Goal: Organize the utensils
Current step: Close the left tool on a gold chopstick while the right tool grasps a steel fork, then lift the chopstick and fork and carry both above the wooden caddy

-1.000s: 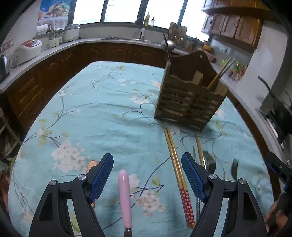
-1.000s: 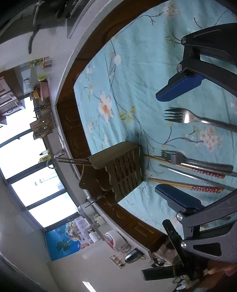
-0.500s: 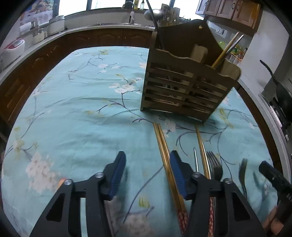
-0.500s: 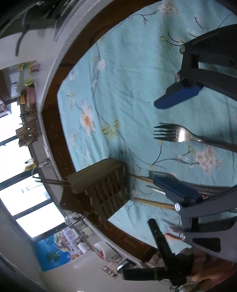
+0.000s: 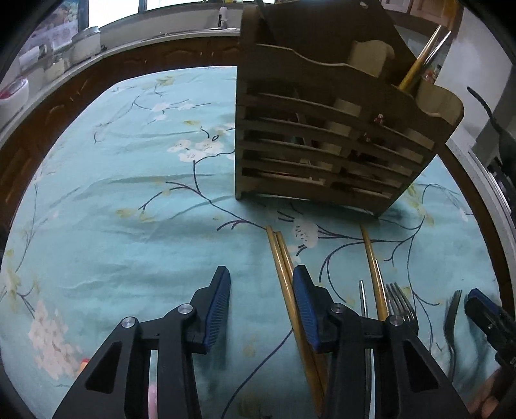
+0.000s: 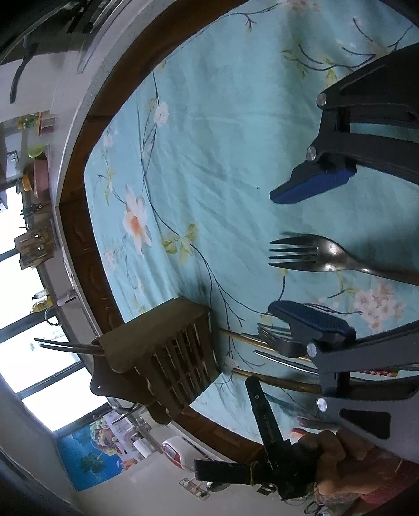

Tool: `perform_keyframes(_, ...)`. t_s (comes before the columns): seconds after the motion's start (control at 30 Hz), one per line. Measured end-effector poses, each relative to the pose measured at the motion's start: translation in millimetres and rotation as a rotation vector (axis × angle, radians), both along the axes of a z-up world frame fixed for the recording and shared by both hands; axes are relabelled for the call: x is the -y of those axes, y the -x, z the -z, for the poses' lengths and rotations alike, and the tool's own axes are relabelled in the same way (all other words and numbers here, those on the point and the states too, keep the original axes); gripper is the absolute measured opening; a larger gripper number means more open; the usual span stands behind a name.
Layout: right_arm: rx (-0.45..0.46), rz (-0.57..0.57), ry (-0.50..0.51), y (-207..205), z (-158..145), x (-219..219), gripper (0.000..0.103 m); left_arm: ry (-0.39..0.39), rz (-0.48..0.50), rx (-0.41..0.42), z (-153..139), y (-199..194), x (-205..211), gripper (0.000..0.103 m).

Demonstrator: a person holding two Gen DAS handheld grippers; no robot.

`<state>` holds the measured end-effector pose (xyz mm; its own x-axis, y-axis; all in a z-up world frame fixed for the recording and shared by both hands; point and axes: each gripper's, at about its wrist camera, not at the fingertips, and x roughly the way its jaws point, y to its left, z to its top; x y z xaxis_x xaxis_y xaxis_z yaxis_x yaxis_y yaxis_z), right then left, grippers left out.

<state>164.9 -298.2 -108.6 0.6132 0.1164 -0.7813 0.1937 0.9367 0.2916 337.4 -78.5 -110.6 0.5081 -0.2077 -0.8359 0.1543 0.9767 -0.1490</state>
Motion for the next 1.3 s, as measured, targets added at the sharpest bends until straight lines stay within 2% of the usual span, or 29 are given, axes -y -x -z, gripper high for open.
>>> perform_keyframes(0.1, -0.013, -0.013, 0.003, -4, 4, -2, 0.053, -0.01, 0.005, 0.004, 0, -1, -1, 0.04)
perform_keyframes(0.17, -0.025, -0.023, 0.005, -6, 6, -4, 0.047, -0.016, 0.01, 0.0, 0, -1, -2, 0.037)
perform_keyframes(0.33, -0.045, -0.031, -0.001, -7, 9, -3, 0.044, -0.076, 0.039, 0.005, -1, 1, 5, 0.036)
perform_keyframes(0.4, -0.053, -0.034, 0.001, -9, 11, -3, 0.04, -0.093, 0.04, 0.009, 0, -3, 9, 0.036)
perform_keyframes(0.5, -0.073, -0.039, 0.008, -13, 15, -4, 0.026, -0.096, 0.034, 0.006, -1, -9, 12, 0.036)
perform_keyframes(0.6, -0.085, -0.05, 0.023, -16, 17, -6, 0.025, -0.108, 0.042, 0.006, 0, -16, 15, 0.035)
perform_keyframes(0.7, -0.095, -0.059, 0.038, -21, 18, -9, 0.025, -0.122, 0.051, 0.008, 0, -20, 18, 0.022)
perform_keyframes(0.73, -0.098, -0.062, 0.034, -22, 18, -9, 0.025, -0.114, 0.057, 0.006, 0, -21, 18, 0.012)
perform_keyframes(0.87, -0.098, -0.062, 0.01, -21, 18, -6, 0.024, -0.082, 0.07, -0.004, 0, -19, 11, 0.004)
perform_keyframes(1.07, -0.061, -0.063, -0.025, -14, 5, -6, 0.024, 0.012, 0.047, 0.012, -13, 0, -11, 0.004)
perform_keyframes(1.3, 0.004, -0.071, -0.017, -7, -21, -13, 0.024, 0.094, 0.013, 0.094, -53, 39, -37, 0.004)
